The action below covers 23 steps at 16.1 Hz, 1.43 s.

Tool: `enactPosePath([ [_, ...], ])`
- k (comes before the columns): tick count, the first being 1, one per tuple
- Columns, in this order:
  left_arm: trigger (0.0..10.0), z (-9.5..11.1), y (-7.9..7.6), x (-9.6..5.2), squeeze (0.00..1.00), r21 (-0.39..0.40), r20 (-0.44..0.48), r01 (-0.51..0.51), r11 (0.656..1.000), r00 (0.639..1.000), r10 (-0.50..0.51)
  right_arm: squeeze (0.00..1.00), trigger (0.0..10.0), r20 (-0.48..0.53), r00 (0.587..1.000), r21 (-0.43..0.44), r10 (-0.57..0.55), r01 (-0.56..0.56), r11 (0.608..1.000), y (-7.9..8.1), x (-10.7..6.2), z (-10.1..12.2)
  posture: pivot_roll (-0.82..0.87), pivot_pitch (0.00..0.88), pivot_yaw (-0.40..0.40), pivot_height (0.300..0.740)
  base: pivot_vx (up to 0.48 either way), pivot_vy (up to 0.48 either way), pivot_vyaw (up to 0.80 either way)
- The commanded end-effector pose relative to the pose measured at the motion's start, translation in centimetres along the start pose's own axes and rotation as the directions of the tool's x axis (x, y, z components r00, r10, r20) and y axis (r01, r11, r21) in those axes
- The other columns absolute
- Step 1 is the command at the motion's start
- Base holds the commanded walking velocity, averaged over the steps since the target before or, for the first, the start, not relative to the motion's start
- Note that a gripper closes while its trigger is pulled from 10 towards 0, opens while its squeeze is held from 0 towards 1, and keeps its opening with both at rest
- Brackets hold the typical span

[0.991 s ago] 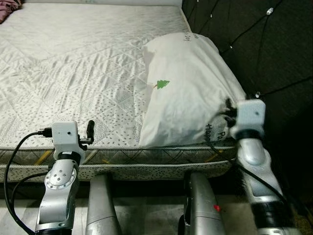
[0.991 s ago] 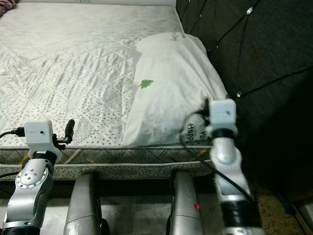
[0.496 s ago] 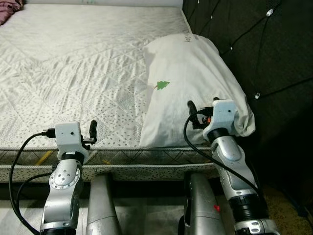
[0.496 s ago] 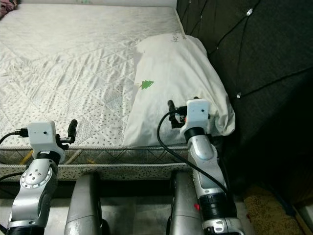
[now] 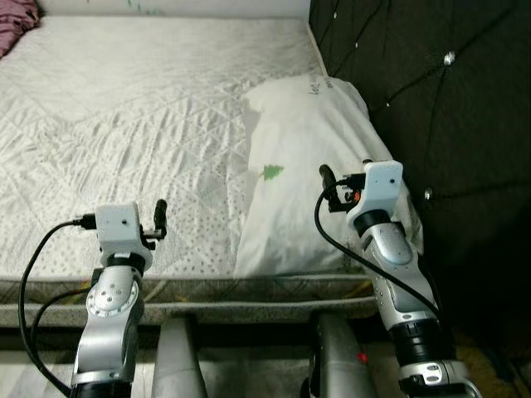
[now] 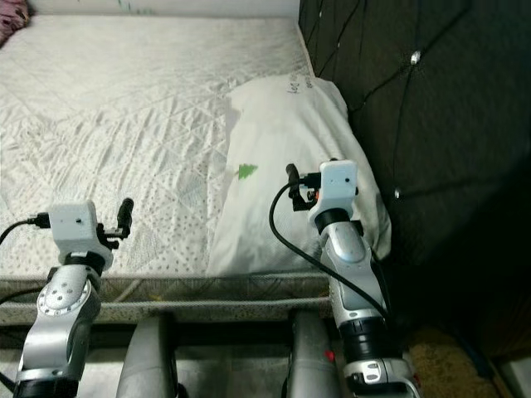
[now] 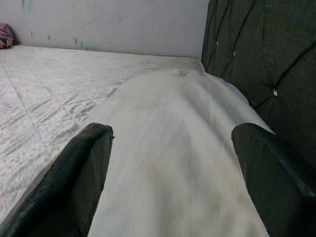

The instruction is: Clean up the room

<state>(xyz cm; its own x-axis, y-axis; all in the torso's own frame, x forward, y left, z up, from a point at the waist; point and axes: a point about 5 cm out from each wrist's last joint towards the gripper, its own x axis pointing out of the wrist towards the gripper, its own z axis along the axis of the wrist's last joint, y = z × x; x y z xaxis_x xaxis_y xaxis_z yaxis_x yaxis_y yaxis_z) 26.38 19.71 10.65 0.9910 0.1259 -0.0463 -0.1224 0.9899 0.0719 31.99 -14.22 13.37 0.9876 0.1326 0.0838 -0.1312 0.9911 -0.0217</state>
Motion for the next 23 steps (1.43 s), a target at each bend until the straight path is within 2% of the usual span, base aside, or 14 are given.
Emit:
enactPosePath([
  [1, 10.0, -0.1, -0.2, 0.1, 0.0, -0.001, -0.001, 0.002, 1.0, 1.0, -0.002, 0.0, 10.0, 0.008, 1.0, -0.001, -0.005, 0.005, 1.0, -0.1, 0.4, 0.3, 0.01, 0.0, -0.018, 0.649, 0.0, 0.0, 0.0],
  [13, 10.0, -0.1, -0.6, 0.1, 0.0, 0.012, 0.004, 0.004, 1.0, 1.0, -0.004, 0.0, 10.0, 0.009, 0.999, -0.001, -0.034, 0.034, 0.999, -0.9, 0.5, 0.4, 0.01, 0.0, -0.018, 0.739, 0.0, 0.0, 0.0],
  [15, 10.0, -0.1, -0.6, 0.2, 0.0, 0.022, 0.0, 0.006, 1.0, 1.0, -0.006, 0.0, 10.0, -0.032, 0.997, 0.006, -0.071, 0.071, 0.997, -1.5, 0.1, -0.6, 0.0, 0.0, -0.019, 0.74, 0.0, 0.0, 0.0],
  [18, 10.0, -0.2, -0.5, 0.2, 0.0, 0.023, -0.003, 0.0, 1.0, 1.0, 0.0, 0.0, 10.0, -0.107, 0.988, 0.025, -0.109, 0.112, 0.993, -1.4, -0.3, -2.0, 0.01, 0.0, -0.017, 0.74, 0.0, 0.0, 0.0],
  [20, 10.0, -0.2, -0.5, 0.3, 0.0, 0.022, -0.003, 0.001, 1.0, 1.0, -0.001, 0.0, 10.0, -0.129, 0.981, -0.013, -0.145, 0.145, 0.989, -1.5, -0.3, -2.5, 0.01, 0.0, -0.015, 0.74, 0.0, 0.0, 0.0],
  [21, 10.0, -0.2, -0.5, 0.3, 0.0, 0.023, 0.001, 0.003, 1.0, 1.0, -0.003, 0.0, 10.0, -0.127, 0.987, 0.078, -0.096, 0.106, 0.991, -1.0, -0.1, -2.5, 0.01, 0.0, -0.016, 0.74, 0.0, 0.0, 0.0],
  [23, 10.0, -0.1, -0.4, 0.3, 0.0, 0.016, 0.003, -0.003, 1.0, 1.0, 0.003, 0.0, 10.0, -0.118, 0.983, 0.006, -0.14, 0.141, 0.99, -1.1, 0.2, -2.1, 0.01, 0.0, -0.017, 0.74, 0.0, 0.0, 0.0],
])
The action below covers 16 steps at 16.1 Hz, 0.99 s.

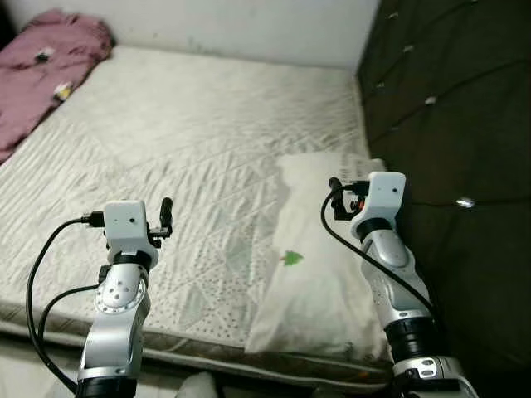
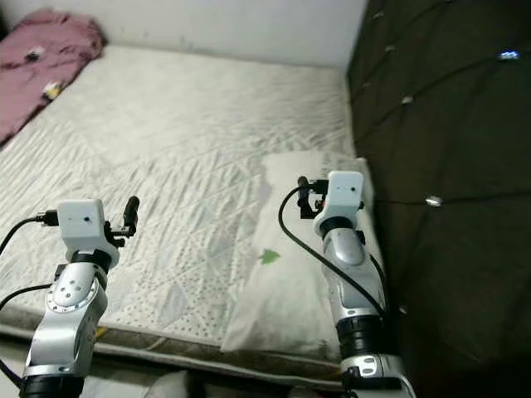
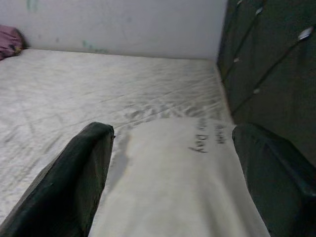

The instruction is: Clean up the room

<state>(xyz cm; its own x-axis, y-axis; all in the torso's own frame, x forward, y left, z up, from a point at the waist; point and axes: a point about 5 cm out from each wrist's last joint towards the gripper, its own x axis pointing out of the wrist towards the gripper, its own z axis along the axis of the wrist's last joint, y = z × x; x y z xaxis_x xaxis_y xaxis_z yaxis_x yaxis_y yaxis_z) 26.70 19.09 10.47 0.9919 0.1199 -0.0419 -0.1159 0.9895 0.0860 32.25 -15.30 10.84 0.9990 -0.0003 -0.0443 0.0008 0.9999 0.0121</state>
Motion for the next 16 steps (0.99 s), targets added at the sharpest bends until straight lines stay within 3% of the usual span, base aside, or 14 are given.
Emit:
enactPosePath([
  [1, 10.0, 0.0, 0.3, 0.0, 0.0, 0.0, 0.0, -0.012, 1.0, 1.0, 0.012, 0.0, 10.0, 0.017, 1.0, -0.034, -0.001, 0.002, 0.999, 0.2, 0.3, 0.8, 0.01, 0.0, -0.017, 0.74, 0.0, 0.0, 0.0],
  [4, 10.0, 0.1, 0.4, 0.0, 0.0, -0.002, 0.013, -0.009, 1.0, 1.0, 0.009, 0.0, 10.0, 0.057, 0.995, 0.002, 0.087, -0.088, 0.996, 1.2, 0.2, 1.6, 0.01, 0.0, -0.016, 0.74, 0.0, 0.0, 0.0],
  [8, 10.0, 0.3, 0.4, 0.2, 0.0, -0.023, 0.026, -0.005, 1.0, 1.0, 0.006, 0.0, 10.0, 0.05, 0.997, 0.05, 0.061, -0.064, 0.997, 1.1, 0.4, 1.4, 0.01, 0.0, -0.021, 0.74, 0.0, 0.0, 0.0],
  [13, 10.0, 0.3, 0.1, 0.3, 0.0, -0.051, 0.027, 0.019, 0.999, 0.999, -0.018, 0.0, 10.0, 0.04, 0.997, 0.052, 0.069, -0.071, 0.996, 1.2, 0.5, 1.5, 0.01, 0.0, -0.022, 0.74, 0.0, 0.445, -0.55],
  [16, 10.0, 0.3, 0.0, 0.3, 0.0, -0.055, 0.027, 0.027, 0.998, 0.999, -0.025, 0.0, 10.0, 0.051, 0.995, 0.053, 0.083, -0.085, 0.995, 1.4, 0.5, 1.6, 0.01, 0.0, -0.02, 0.74, 0.0, 0.48, 0.0],
])
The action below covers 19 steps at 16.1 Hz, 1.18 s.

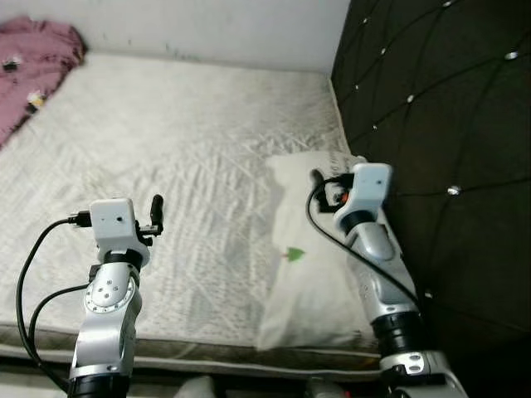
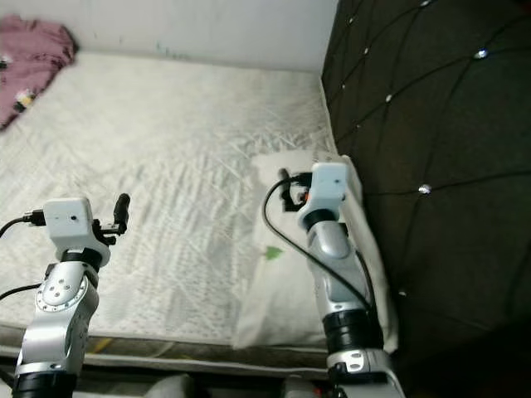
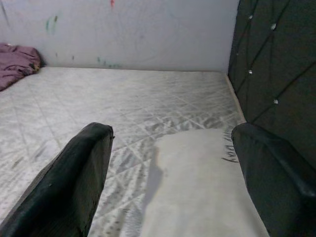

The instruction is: Clean up the room

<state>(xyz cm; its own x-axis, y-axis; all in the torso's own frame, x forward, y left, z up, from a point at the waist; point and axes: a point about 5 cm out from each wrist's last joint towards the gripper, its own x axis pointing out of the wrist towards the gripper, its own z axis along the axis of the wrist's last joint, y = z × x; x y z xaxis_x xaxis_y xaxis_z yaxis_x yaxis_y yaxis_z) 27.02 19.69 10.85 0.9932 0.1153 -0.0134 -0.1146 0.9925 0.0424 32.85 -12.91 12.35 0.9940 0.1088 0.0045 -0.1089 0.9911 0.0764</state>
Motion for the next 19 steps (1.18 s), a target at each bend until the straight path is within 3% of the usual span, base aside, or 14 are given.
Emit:
enactPosePath([
  [1, 10.0, 0.0, -0.5, 0.0, 0.0, -0.014, -0.002, 0.024, 1.0, 1.0, -0.024, 0.0, 10.0, 0.005, 1.0, -0.002, -0.025, 0.025, 1.0, -0.9, -0.2, 0.2, 0.01, 0.0, -0.02, 0.74, 0.0, 0.48, 0.0],
  [8, 10.0, 0.1, -0.5, 0.0, 0.0, -0.027, 0.003, 0.021, 0.999, 1.0, -0.021, 0.0, 10.0, -0.031, 1.0, 0.061, -0.001, 0.003, 0.998, -0.5, -0.1, -0.2, 0.01, 0.0, -0.018, 0.74, 0.0, 0.48, 0.0],
  [12, 10.0, 0.1, -0.5, 0.0, 0.0, -0.03, 0.006, 0.024, 0.999, 1.0, -0.024, 0.0, 10.0, -0.047, 0.999, -0.02, -0.002, 0.001, 1.0, -0.5, 0.0, -0.5, 0.01, 0.0, -0.019, 0.74, 0.0, 0.48, 0.0],
  [13, 10.0, 0.1, -0.5, 0.0, 0.0, -0.032, 0.007, 0.022, 0.999, 1.0, -0.022, 0.0, 10.0, -0.047, 0.999, 0.014, 0.026, -0.026, 1.0, -0.2, 0.0, -0.6, 0.01, 0.0, -0.021, 0.74, 0.0, 0.48, 0.0],
  [15, 10.0, 0.2, -0.4, 0.0, 0.0, -0.04, 0.011, 0.014, 0.999, 1.0, -0.013, 0.0, 10.0, -0.041, 0.998, -0.063, -0.047, 0.045, 0.997, -0.8, 0.2, -0.5, 0.01, 0.0, -0.023, 0.74, 0.0, 0.48, 0.0],
  [19, 10.0, 0.1, -0.5, 0.0, 0.0, -0.046, 0.002, 0.027, 0.999, 1.0, -0.027, 0.0, 10.0, -0.059, 0.996, 0.002, 0.066, -0.066, 0.998, 0.2, 0.1, -0.5, 0.01, 0.0, -0.019, 0.74, 0.0, 0.48, 0.0],
])
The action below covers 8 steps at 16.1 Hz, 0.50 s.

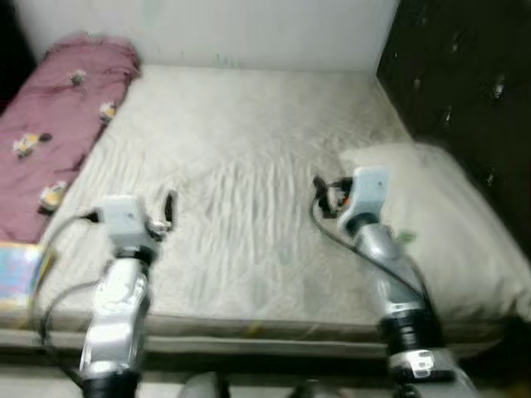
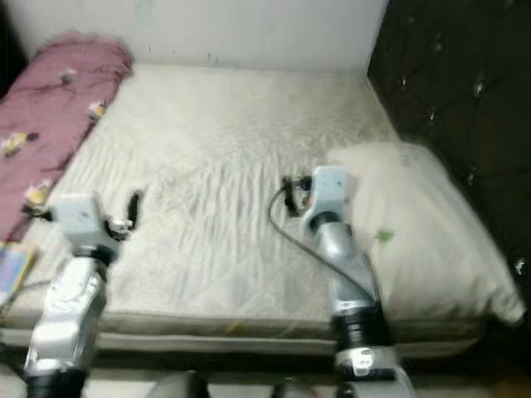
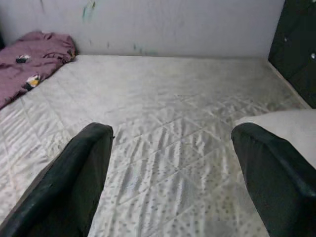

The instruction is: Clean up the room

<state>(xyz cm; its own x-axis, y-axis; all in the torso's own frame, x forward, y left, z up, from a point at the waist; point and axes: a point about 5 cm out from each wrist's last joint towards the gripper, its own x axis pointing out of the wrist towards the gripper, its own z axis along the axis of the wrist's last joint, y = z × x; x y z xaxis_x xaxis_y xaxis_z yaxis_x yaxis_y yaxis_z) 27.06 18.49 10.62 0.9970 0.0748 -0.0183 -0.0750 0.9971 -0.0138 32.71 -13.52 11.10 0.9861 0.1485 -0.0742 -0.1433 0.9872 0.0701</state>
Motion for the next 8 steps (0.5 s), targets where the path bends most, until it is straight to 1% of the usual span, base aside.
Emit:
enactPosePath([
  [1, 10.0, 0.33, 0.64, 0.14, 0.0, 0.01, 0.008, -0.012, 1.0, 1.0, 0.012, 0.0, 10.0, 0.03, 0.999, 0.027, 0.044, -0.045, 0.999, 0.95, 0.21, 0.64, 0.01, 0.0, -0.019, 0.74, 0.0, 0.48, 0.0],
  [4, 10.0, 0.38, 0.64, 0.15, 0.0, -0.002, 0.011, -0.01, 1.0, 1.0, 0.01, 0.0, 10.0, 0.026, 0.999, 0.038, 0.026, -0.027, 0.999, 0.38, 0.08, 0.47, 0.01, 0.0, -0.019, 0.74, 0.0, 0.48, 0.0],
  [6, 10.0, 0.58, 0.63, 0.19, 0.0, 0.002, 0.019, -0.003, 1.0, 1.0, 0.003, 0.0, 10.0, 0.032, 0.999, 0.077, 0.013, -0.016, 0.997, 0.14, 0.11, 0.58, 0.01, 0.0, -0.022, 0.74, 0.0, 0.472, 0.0],
  [8, 10.0, 0.6, 0.7, 0.17, 0.0, -0.006, 0.017, -0.007, 1.0, 1.0, 0.007, 0.0, 10.0, 0.032, 0.999, 0.081, 0.022, -0.025, 0.996, 0.33, 0.12, 0.55, 0.01, 0.0, -0.022, 0.74, 0.0, 0.472, 0.0],
])
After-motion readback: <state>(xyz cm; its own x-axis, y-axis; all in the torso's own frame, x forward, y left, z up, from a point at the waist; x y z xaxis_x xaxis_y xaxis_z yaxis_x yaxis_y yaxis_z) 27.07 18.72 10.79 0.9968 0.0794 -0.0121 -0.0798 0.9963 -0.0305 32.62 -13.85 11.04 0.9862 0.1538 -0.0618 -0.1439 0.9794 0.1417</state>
